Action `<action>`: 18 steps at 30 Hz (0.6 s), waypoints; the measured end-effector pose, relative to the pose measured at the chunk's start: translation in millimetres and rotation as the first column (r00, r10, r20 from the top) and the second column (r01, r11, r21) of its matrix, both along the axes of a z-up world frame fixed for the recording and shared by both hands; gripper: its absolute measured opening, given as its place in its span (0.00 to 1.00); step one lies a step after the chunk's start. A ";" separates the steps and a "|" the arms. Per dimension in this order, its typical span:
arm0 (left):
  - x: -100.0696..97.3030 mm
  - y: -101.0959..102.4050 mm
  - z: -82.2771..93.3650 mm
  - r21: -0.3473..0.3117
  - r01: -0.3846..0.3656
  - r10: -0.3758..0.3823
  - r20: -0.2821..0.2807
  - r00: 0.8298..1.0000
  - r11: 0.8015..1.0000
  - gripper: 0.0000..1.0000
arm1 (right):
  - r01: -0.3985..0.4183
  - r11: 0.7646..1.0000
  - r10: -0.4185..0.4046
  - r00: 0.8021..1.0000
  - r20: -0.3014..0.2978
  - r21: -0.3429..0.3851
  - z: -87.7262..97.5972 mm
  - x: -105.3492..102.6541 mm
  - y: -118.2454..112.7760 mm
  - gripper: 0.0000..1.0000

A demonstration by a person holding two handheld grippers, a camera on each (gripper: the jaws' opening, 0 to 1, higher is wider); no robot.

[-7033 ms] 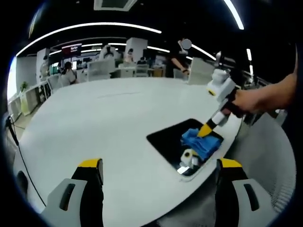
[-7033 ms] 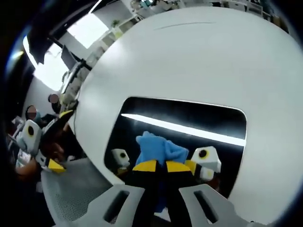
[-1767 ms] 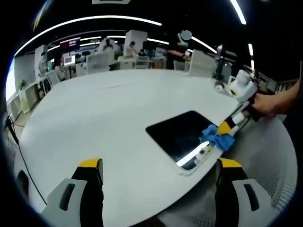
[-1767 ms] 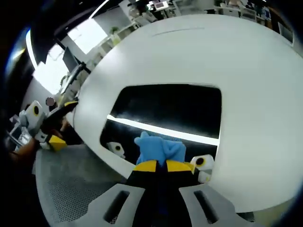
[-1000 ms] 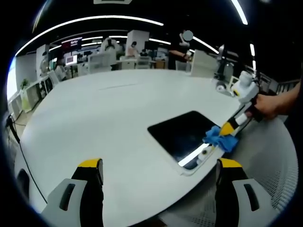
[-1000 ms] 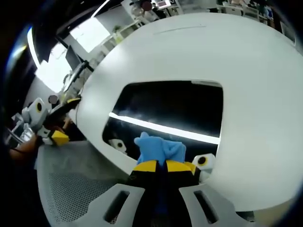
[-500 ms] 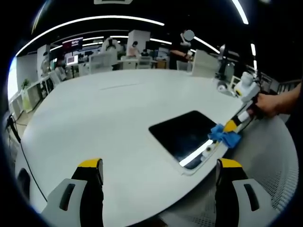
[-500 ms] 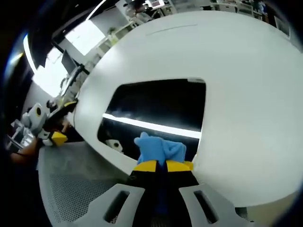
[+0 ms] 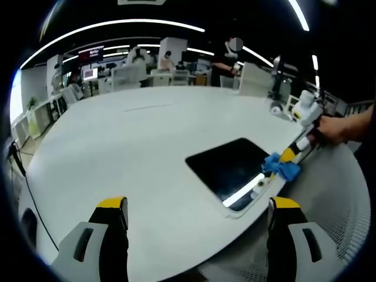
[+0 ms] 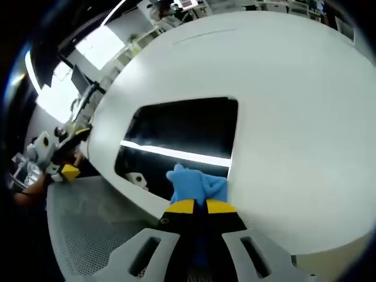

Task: Wipe the mirror surface with the cleaning cloth until all visible marks leave the cleaned area.

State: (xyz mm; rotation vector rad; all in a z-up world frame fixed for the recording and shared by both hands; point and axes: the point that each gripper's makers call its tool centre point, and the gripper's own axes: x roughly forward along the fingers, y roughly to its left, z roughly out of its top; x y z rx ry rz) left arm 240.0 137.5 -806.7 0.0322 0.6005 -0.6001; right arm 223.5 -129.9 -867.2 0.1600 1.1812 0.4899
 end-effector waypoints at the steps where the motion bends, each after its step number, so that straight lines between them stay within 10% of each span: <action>1: 0.3 0.0 -0.2 0.000 0.000 0.000 -0.001 1.000 1.000 1.00 | 0.001 1.000 -0.001 1.000 -0.001 0.001 0.0 0.1 0.0 0.00; 18: 1.5 0.9 0.1 0.007 -0.003 0.003 0.001 1.000 1.000 1.00 | 0.004 1.000 -0.004 1.000 0.003 -0.019 0.1 28.1 -0.1 0.00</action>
